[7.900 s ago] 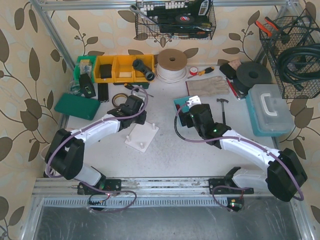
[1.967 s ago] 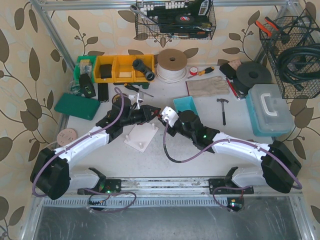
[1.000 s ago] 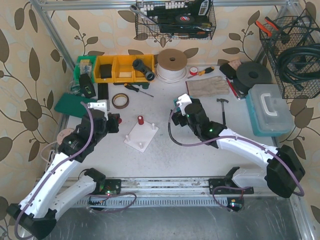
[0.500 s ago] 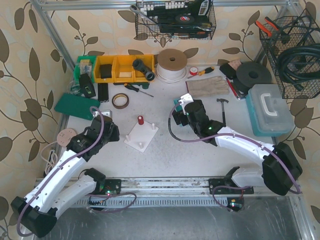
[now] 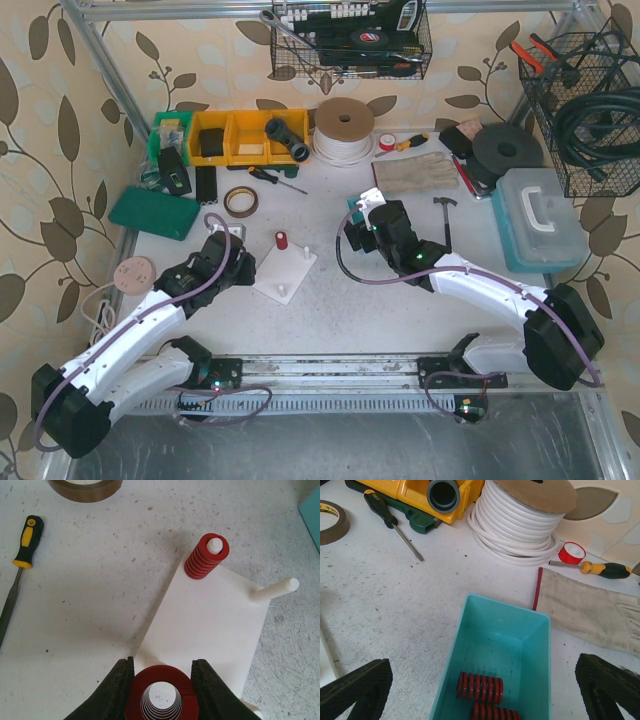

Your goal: Install the large spring

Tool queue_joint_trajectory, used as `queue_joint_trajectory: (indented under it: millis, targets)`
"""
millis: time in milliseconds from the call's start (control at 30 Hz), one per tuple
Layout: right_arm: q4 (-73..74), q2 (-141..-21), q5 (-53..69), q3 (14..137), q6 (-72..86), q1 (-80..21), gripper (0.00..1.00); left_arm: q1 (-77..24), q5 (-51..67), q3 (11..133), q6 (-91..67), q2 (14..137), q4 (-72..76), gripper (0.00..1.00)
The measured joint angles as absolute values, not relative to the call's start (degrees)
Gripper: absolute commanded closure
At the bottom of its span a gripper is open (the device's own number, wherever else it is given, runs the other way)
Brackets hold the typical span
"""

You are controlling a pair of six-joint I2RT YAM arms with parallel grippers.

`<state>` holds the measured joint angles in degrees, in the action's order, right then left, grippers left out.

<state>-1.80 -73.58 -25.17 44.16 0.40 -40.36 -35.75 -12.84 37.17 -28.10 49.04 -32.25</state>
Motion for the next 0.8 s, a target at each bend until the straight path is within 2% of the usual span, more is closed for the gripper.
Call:
queue_joint_trajectory:
  millis: [800]
  targets:
    - [-1.39, -73.58, -24.14, 44.16, -0.03, -40.36, 0.01, -35.75, -12.95, 34.46, -25.47, 54.15, -25.41, 1.0]
